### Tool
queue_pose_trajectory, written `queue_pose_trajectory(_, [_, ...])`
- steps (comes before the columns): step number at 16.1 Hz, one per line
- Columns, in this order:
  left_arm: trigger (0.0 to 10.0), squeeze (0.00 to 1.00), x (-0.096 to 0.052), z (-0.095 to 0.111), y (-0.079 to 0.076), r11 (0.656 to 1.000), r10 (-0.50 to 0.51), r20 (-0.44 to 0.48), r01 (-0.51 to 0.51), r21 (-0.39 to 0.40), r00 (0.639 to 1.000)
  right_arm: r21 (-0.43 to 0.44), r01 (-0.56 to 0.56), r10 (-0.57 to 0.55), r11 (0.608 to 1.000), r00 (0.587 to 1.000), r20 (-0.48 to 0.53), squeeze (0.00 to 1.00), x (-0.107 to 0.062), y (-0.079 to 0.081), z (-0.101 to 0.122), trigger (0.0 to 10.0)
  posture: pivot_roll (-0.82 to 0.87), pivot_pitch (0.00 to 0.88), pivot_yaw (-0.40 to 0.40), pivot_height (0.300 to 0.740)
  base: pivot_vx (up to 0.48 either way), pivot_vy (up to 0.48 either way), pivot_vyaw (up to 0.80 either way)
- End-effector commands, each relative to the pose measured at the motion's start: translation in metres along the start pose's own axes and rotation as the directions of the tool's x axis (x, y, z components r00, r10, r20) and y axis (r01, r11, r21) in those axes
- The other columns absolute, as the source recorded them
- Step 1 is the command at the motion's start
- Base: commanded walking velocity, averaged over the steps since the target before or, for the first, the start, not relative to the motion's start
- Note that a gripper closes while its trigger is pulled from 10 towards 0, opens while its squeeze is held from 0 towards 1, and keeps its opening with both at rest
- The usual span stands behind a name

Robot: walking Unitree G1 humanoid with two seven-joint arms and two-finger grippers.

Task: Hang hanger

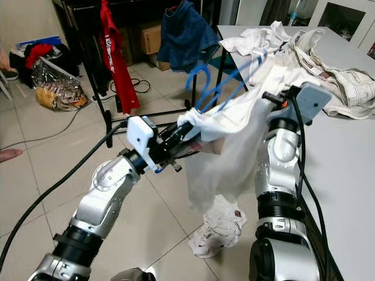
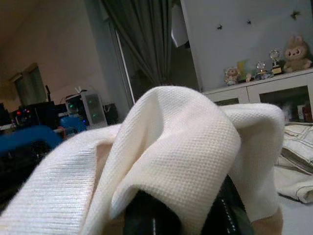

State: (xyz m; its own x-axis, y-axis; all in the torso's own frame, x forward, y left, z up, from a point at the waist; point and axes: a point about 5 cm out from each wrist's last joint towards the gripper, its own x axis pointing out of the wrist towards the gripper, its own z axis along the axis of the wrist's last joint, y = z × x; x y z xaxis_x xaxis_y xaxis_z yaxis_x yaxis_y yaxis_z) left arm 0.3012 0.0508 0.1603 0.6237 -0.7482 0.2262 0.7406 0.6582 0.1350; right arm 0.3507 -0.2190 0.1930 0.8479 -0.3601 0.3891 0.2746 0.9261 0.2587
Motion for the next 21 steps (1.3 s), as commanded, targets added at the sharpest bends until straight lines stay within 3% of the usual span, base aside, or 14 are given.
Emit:
queue_pose_trajectory(1, [10.0, 0.0, 0.002, 0.0, 0.001, 0.999, -0.013, -0.011, 0.013, 0.029, 1.0, 0.017, 0.016, -0.017, 1.0, 0.999, 0.049, 0.0, 0.001, -0.005, 0.009, 0.0, 0.0, 0.0, 0.035, 0.723, 0.0, 0.0, 0.0])
queue_pose_trajectory(4, [10.0, 0.0, 0.012, 0.01, 0.016, 0.998, 0.01, -0.004, -0.01, 0.062, 1.0, 0.015, -0.009, 0.008, 1.0, 0.999, 0.048, 0.0, -0.005, -0.003, 0.007, 0.0, 0.0, 0.0, 0.038, 0.723, 0.0, 0.0, 0.0])
queue_pose_trajectory(5, [10.0, 0.0, 0.013, 0.014, 0.02, 0.999, 0.009, 0.004, -0.009, 0.038, 1.0, 0.014, -0.033, 0.032, 0.999, 0.998, 0.051, 0.0, -0.008, 0.0, 0.006, 0.0, 0.0, 0.0, 0.038, 0.723, 0.0, 0.0, 0.0])
queue_pose_trajectory(8, [10.0, 0.0, 0.011, 0.008, 0.012, 0.997, -0.08, -0.021, 0.08, 0.002, 0.997, 0.03, -0.043, 0.041, 0.999, 0.998, 0.048, 0.0, -0.01, 0.001, 0.005, 0.0, 0.0, 0.0, 0.041, 0.723, 0.0, 0.0, 0.0])
queue_pose_trajectory(13, [10.0, 0.0, 0.011, 0.003, 0.015, 0.998, -0.057, -0.046, 0.058, 0.018, 0.997, 0.032, -0.066, 0.064, 0.997, 0.997, 0.044, 0.0, -0.01, 0.003, 0.004, 0.0, 0.0, 0.0, 0.038, 0.723, 0.0, 0.0, 0.0])
queue_pose_trajectory(15, [10.0, 0.0, 0.009, 0.006, 0.016, 0.996, -0.078, -0.034, 0.077, -0.049, 0.996, 0.016, -0.052, 0.051, 0.999, 0.998, 0.047, 0.0, -0.009, 0.0, 0.004, 0.0, 0.01, 0.0, 0.036, 0.723, 0.0, 0.0, 0.0])
queue_pose_trajectory(16, [10.0, 0.0, 0.005, 0.011, 0.003, 0.975, -0.195, 0.026, 0.197, -0.103, 0.98, 0.005, -0.052, 0.052, 0.999, 0.997, 0.049, 0.0, -0.007, 0.0, 0.005, 0.0, 0.01, 0.0, 0.038, 0.723, 0.0, 0.0, 0.0])
queue_pose_trajectory(18, [10.0, 0.0, 0.001, 0.012, -0.009, 0.952, -0.286, 0.048, 0.289, -0.102, 0.957, 0.007, -0.07, 0.07, 0.997, 0.996, 0.056, 0.0, -0.005, 0.003, 0.006, 0.0, 0.01, 0.0, 0.037, 0.723, 0.0, 0.0, 0.0])
queue_pose_trajectory(19, [10.0, 0.0, 0.001, 0.012, -0.009, 0.952, -0.286, 0.048, 0.289, -0.102, 0.957, 0.007, -0.07, 0.07, 0.997, 0.996, 0.056, 0.0, -0.005, 0.003, 0.006, 0.0, 0.01, 0.0, 0.037, 0.723, 0.0, 0.0, 0.0])
queue_pose_trajectory(21, [10.0, 0.0, 0.003, 0.014, -0.02, 0.934, -0.339, 0.055, 0.343, -0.099, 0.939, 0.003, -0.116, 0.115, 0.993, 0.99, 0.078, 0.0, 0.002, 0.018, 0.012, 0.0, 0.0, 0.0, 0.038, 0.723, 0.0, 0.0, 0.0])
